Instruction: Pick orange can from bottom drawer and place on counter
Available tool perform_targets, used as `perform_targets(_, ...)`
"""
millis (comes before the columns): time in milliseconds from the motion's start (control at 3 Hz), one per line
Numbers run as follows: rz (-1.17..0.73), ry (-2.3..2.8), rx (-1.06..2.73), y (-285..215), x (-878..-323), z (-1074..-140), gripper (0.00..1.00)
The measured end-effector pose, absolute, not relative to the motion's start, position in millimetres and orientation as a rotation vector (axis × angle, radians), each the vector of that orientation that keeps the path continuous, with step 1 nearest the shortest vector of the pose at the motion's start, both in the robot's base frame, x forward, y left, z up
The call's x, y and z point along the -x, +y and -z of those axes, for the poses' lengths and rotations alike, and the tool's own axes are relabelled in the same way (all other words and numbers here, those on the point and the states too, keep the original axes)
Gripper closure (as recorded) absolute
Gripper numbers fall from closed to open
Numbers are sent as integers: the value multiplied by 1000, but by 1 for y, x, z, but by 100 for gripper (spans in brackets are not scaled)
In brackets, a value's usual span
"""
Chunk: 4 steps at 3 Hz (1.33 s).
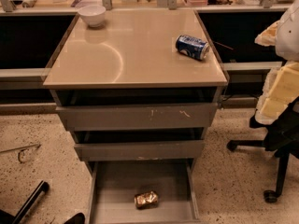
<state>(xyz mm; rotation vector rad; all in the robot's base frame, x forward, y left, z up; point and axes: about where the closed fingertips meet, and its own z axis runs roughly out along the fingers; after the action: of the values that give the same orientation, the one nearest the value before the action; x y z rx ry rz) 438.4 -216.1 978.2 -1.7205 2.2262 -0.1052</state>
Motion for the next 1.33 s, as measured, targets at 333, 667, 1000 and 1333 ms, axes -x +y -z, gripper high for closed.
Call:
perform_targets(333, 105, 2226, 1720, -216, -438, -978, 0)
perform_targets(667, 51, 2242, 1705, -218, -439, -950, 0)
perform_targets(1000, -63, 2265, 1710, -215, -444, -883, 0)
perform_targets(1333, -235, 2288, 1746, -205, -443, -801, 0)
